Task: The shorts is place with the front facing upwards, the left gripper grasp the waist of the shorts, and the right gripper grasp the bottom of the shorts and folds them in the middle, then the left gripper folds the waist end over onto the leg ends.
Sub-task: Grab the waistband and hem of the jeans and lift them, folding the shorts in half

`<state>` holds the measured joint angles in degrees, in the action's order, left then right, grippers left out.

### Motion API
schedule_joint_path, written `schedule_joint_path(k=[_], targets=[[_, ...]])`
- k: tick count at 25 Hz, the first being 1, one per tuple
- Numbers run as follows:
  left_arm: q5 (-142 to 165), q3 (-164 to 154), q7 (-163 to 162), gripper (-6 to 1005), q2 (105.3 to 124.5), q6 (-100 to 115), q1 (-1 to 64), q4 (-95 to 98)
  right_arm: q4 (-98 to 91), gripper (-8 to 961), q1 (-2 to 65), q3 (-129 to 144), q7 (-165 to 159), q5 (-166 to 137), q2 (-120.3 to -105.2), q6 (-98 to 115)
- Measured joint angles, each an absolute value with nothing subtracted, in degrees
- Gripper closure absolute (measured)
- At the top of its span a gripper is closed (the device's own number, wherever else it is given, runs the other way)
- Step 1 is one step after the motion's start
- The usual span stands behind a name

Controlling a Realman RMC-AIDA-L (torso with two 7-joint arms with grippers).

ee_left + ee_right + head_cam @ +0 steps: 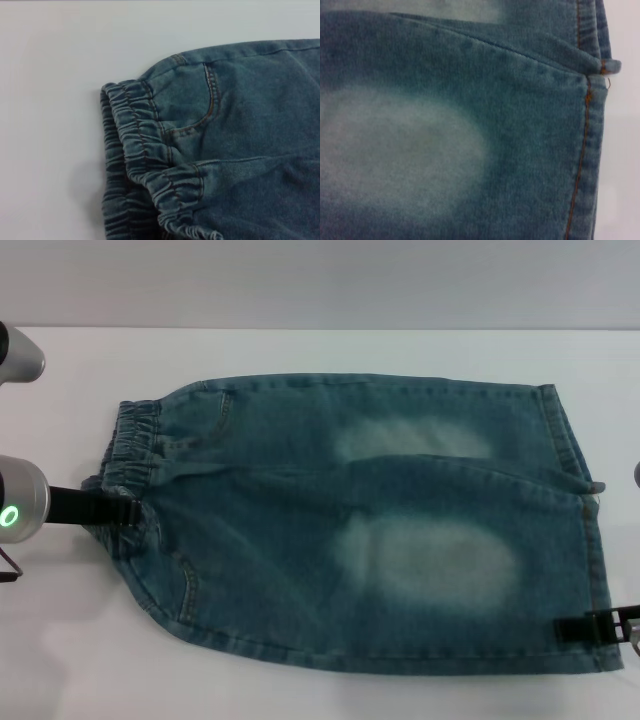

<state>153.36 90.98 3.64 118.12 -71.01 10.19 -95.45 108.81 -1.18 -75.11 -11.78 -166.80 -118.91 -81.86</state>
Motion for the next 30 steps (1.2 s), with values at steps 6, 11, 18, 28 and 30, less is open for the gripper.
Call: schedule_joint_path(k=[6,11,18,28,30], targets=[[153.36,90.92,3.59,905,118.12,-70.92,10.24,-95.45,108.01,170,-1.35,-75.14,-11.78,-166.8,-118.91,-81.87],[153.37,90.61,3.44,905,118.12,-70.82,10.52,-95.41,107.34,176,-1.1,-75.02,-11.78,-166.8,-118.91,-81.8],[153.37,90.52,3.42,906,118.12,-70.66,10.92,-94.93,107.13,183,-0.88,-74.38,-11.77,-166.8,-118.91,-81.45],[153.37,90.35,3.37,905,118.12,-70.57,11.33,-94.82,105.14,194,0.51,-74.05,-11.48,-166.49,-118.86,-82.55],[153.34,90.35,3.32,905,118.12,-70.57,11.35,-94.82,104.19,196,1.46,-74.39,-10.75,-165.35,-118.68,-83.12]])
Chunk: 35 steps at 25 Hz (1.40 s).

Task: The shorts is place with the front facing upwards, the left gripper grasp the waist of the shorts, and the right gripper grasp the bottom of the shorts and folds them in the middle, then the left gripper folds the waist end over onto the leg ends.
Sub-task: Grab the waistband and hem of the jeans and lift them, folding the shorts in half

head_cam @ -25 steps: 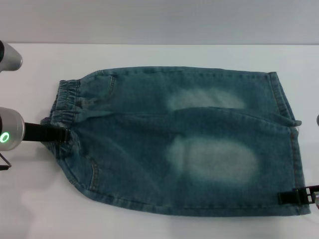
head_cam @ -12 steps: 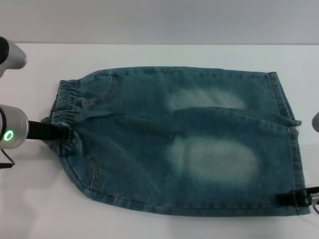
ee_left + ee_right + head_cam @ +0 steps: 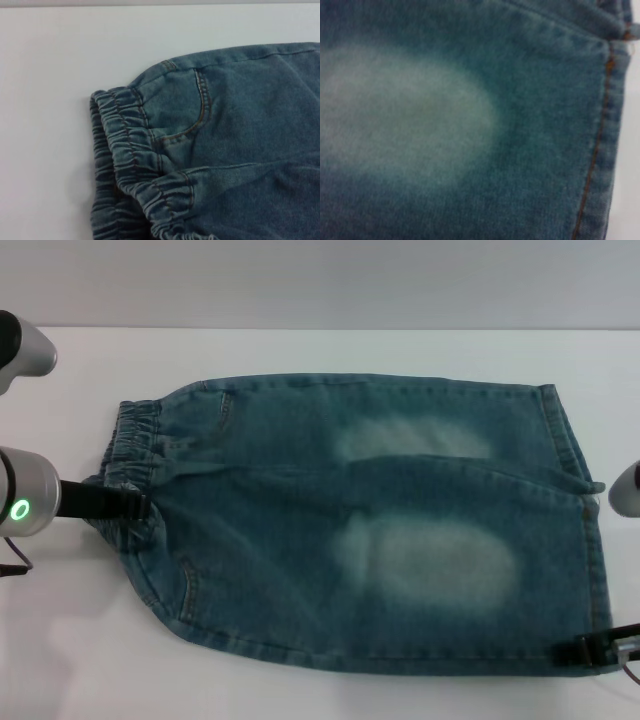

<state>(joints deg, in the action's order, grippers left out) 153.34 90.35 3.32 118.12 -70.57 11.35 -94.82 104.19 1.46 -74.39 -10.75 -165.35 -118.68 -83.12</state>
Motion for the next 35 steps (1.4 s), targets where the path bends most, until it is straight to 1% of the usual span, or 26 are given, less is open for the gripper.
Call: schedule_joint_path(k=[6,17,22,27,35], targets=[[153.31,90.35,3.33,906,118.12,-70.57,11.34,-94.83,103.73,374,2.22,-74.52,-10.22,-164.63,-118.56,-83.39],[153.15,90.35,3.49,906,118.12,-70.54,11.54,-94.84,106.9,521,2.68,-74.73,-9.57,-164.36,-118.59,-83.58],[153.05,90.28,3.51,905,118.12,-70.42,11.59,-94.84,107.21,760,3.6,-74.94,-9.4,-164.34,-118.59,-83.79],[153.04,89.83,3.5,905,118.12,-70.38,11.6,-94.84,106.92,951,3.72,-75.11,-9.33,-164.35,-118.56,-83.7],[153.04,89.58,3.3,907,118.12,-69.07,11.14,-95.14,109.03,951,3.38,-75.48,-8.79,-165.03,-118.57,-82.22]])
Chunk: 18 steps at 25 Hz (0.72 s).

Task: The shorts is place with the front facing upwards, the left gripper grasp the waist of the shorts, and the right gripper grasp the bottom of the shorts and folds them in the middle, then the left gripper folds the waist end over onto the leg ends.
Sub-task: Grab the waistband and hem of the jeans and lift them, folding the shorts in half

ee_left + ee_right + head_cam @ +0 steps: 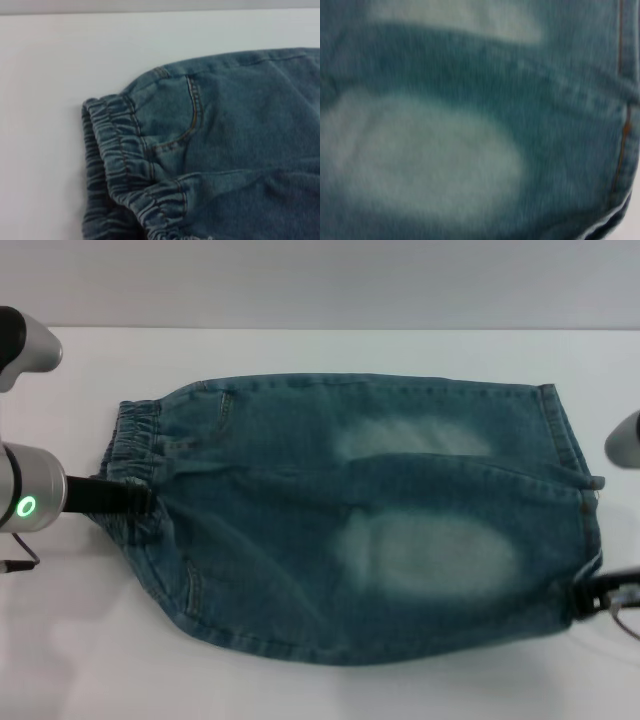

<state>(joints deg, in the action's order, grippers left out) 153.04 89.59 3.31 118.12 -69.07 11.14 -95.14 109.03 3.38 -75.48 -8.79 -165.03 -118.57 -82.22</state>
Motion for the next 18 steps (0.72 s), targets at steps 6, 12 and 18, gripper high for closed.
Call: schedule_joint_path(k=[6,12,18], targets=[[152.6,89.53,3.32,907,118.13,-65.44,10.76,-95.11,113.13,950,2.66,-75.89,-8.11,-167.08,-118.48,-77.55],[151.81,89.54,3.31,908,118.09,-59.3,9.44,-95.23,115.4,950,0.62,-78.37,-7.16,-167.15,-118.51,-71.12],[148.64,89.56,3.76,908,118.03,-50.28,8.02,-94.94,115.96,951,-2.1,-80.36,-5.16,-167.17,-118.66,-64.11]])
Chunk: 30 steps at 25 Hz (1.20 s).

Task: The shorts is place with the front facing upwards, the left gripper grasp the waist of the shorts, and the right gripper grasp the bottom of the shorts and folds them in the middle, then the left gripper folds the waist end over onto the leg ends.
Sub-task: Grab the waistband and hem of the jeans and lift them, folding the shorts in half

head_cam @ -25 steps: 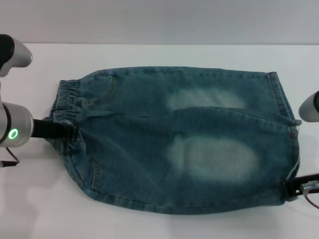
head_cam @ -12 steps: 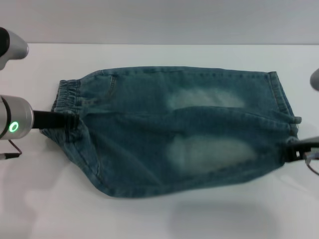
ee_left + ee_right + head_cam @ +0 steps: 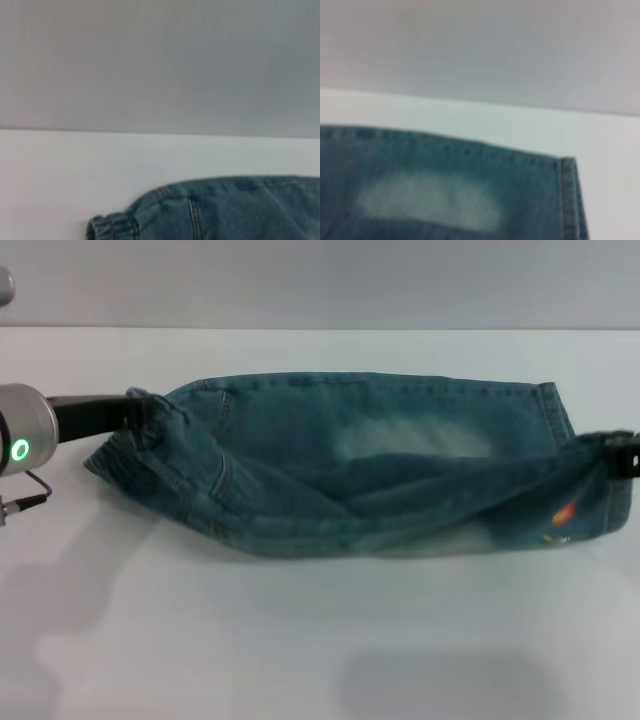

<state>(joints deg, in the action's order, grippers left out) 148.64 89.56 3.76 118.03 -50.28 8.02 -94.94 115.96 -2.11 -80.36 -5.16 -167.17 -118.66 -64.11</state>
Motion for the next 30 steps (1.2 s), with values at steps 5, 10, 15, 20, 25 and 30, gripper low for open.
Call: schedule_joint_path(k=[5,10,15,20,25,30], targets=[[148.43,89.56,3.81,908,118.03,-47.76,8.25,-94.28,116.2,950,-3.0,-82.2,-4.93,-167.17,-118.65,-60.88],[148.38,89.56,3.83,908,118.08,-46.68,8.56,-94.24,116.2,950,-3.4,-83.78,-4.02,-167.18,-118.66,-59.4],[148.3,89.33,3.8,907,118.12,-44.83,8.6,-94.2,116.1,949,-3.52,-86.55,-2.96,-167.17,-118.71,-57.93],[148.26,88.65,3.81,907,118.12,-41.64,8.65,-93.35,115.84,948,-4.18,-87.6,-1.79,-167.17,-118.74,-52.98],[148.25,87.82,3.79,907,118.12,-38.59,9.02,-91.6,113.95,948,-5.71,-87.66,-1.38,-167.15,-118.82,-44.62],[148.26,86.88,3.67,907,118.09,-35.68,9.83,-89.36,109.35,947,-5.63,-87.68,-1.36,-167.08,-118.83,-37.34]])
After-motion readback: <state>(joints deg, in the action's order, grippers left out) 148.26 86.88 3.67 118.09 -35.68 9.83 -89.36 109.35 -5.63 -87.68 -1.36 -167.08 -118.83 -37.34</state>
